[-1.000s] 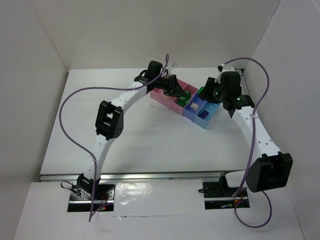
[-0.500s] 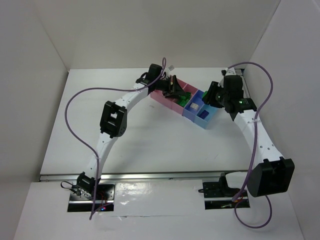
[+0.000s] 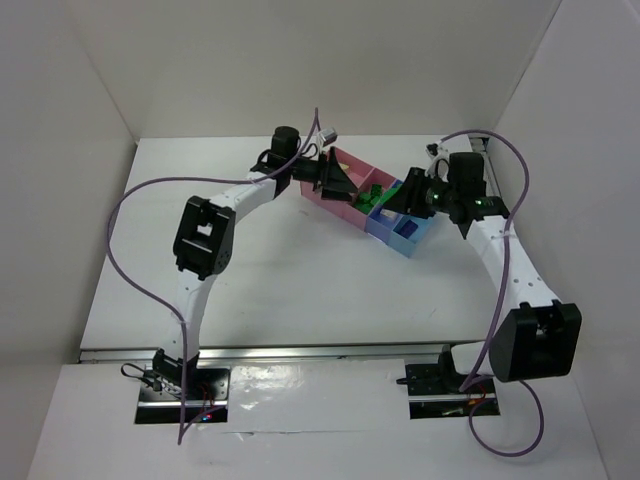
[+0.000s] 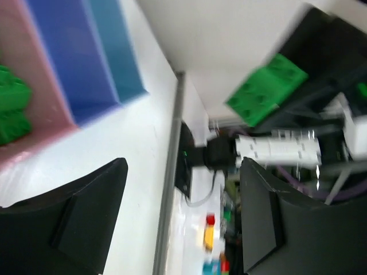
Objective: Sort the legos into containers by color
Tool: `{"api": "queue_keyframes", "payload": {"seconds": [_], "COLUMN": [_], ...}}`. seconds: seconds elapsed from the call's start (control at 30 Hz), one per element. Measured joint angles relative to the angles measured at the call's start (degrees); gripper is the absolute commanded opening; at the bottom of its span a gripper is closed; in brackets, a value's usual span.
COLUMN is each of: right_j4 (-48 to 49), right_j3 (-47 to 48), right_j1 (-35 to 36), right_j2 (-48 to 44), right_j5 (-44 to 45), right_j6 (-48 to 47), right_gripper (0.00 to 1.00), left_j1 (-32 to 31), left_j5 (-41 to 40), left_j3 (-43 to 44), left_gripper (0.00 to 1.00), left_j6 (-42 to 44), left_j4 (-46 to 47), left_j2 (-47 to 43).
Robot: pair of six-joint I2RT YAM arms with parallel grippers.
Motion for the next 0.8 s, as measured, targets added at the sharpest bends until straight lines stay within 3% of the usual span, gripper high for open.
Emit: {"api": "queue_keyframes", "payload": {"seconds": [0.13, 0.27, 0.37, 0.53, 0.73, 0.8], "right_j4": [3.5, 4.3, 4.3, 4.3, 4.3, 4.2], "right_j3": [-1.1, -1.1, -0.8, 0.3, 1.1, 1.3], "right_j1": [-0.1, 0.6, 1.5, 4.4, 5.6, 5.7], "right_j2": [3.3, 5.5, 6.5, 8.6, 11.2, 11.8], "right_j5": [-13.2, -20.4, -23.4, -26.0, -27.1, -27.3], "right_j6": [-0.7, -1.9, -2.8, -3.7, -4.4, -4.6], "right_gripper": [0.01, 0.01, 0.01, 0.01, 0.01, 0.01], "left_j1": [1.1, 0.7, 0.0, -1.2, -1.7, -1.7], "left_j5": [7.0, 11.0, 12.2, 12.0, 12.7, 13.0], "left_j3": [-5.7, -8.2, -7.7, -3.8, -3.3, -3.9], "left_gripper": [0.82, 0.82, 0.82, 0.79, 0.56, 0.55], "left_j6": [-5.2, -10.9, -8.5, 1.2, 3.3, 2.5], "left_j4": [11.9, 20.9, 18.7, 6.3, 4.7, 5.2], "left_j2": [-3.4, -4.1, -4.1, -4.2, -4.5, -5.0]}}
